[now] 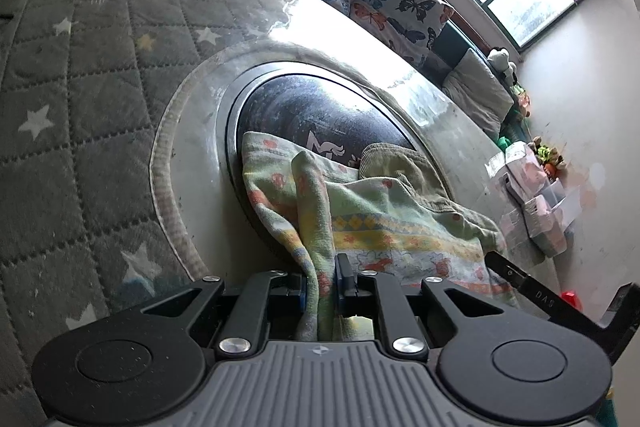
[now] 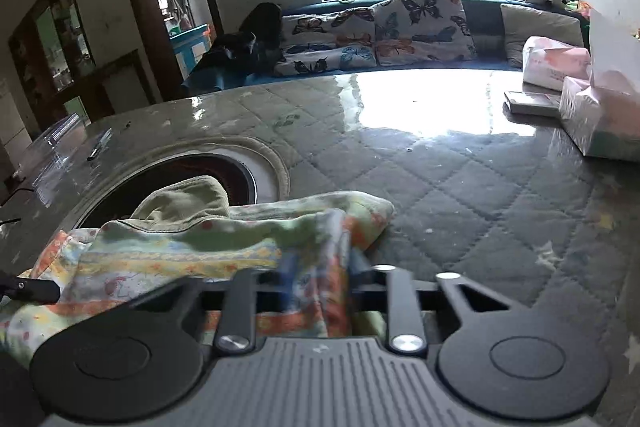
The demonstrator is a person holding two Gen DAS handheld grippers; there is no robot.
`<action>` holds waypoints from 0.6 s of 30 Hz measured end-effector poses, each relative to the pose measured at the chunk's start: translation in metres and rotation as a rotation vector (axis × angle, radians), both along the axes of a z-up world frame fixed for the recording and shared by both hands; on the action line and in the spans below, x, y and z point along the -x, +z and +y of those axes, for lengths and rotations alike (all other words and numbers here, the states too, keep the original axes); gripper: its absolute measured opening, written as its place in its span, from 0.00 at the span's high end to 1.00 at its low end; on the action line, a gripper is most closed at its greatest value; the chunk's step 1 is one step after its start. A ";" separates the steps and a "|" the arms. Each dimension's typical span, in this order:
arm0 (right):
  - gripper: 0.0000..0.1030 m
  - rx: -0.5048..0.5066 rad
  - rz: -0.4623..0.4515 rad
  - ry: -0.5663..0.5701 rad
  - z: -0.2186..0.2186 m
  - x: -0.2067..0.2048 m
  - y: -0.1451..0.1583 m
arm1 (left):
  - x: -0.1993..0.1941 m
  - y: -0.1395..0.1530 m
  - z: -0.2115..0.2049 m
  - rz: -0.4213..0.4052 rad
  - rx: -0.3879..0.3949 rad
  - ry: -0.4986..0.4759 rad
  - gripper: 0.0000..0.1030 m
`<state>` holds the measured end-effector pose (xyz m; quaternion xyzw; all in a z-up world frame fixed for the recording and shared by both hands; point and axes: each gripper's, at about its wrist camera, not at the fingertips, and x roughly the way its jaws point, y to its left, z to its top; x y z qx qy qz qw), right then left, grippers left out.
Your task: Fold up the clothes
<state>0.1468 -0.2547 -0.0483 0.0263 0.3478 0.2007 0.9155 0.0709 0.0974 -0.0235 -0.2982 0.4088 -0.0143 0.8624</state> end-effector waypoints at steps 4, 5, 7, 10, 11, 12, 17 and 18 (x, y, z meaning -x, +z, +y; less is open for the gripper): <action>0.92 -0.038 -0.025 -0.018 -0.009 0.010 0.008 | -0.001 0.009 -0.004 -0.028 -0.042 -0.027 0.88; 0.92 -0.040 -0.037 -0.024 -0.011 0.014 0.012 | -0.003 0.012 -0.006 -0.039 -0.049 -0.038 0.89; 0.92 -0.041 -0.063 -0.037 -0.017 0.023 0.022 | -0.007 0.020 -0.011 -0.062 -0.063 -0.059 0.89; 0.92 -0.040 -0.097 -0.057 -0.027 0.035 0.035 | -0.017 0.027 -0.027 -0.082 -0.071 -0.105 0.90; 0.92 -0.037 -0.101 -0.067 -0.031 0.037 0.038 | -0.021 0.028 -0.036 -0.085 -0.073 -0.123 0.90; 0.92 -0.031 -0.109 -0.084 -0.037 0.039 0.040 | -0.025 0.028 -0.044 -0.087 -0.074 -0.141 0.90; 0.92 -0.004 -0.138 -0.177 -0.072 0.048 0.050 | -0.043 0.031 -0.084 -0.100 -0.084 -0.231 0.90; 0.92 0.001 -0.141 -0.196 -0.079 0.050 0.051 | -0.047 0.032 -0.092 -0.103 -0.085 -0.249 0.90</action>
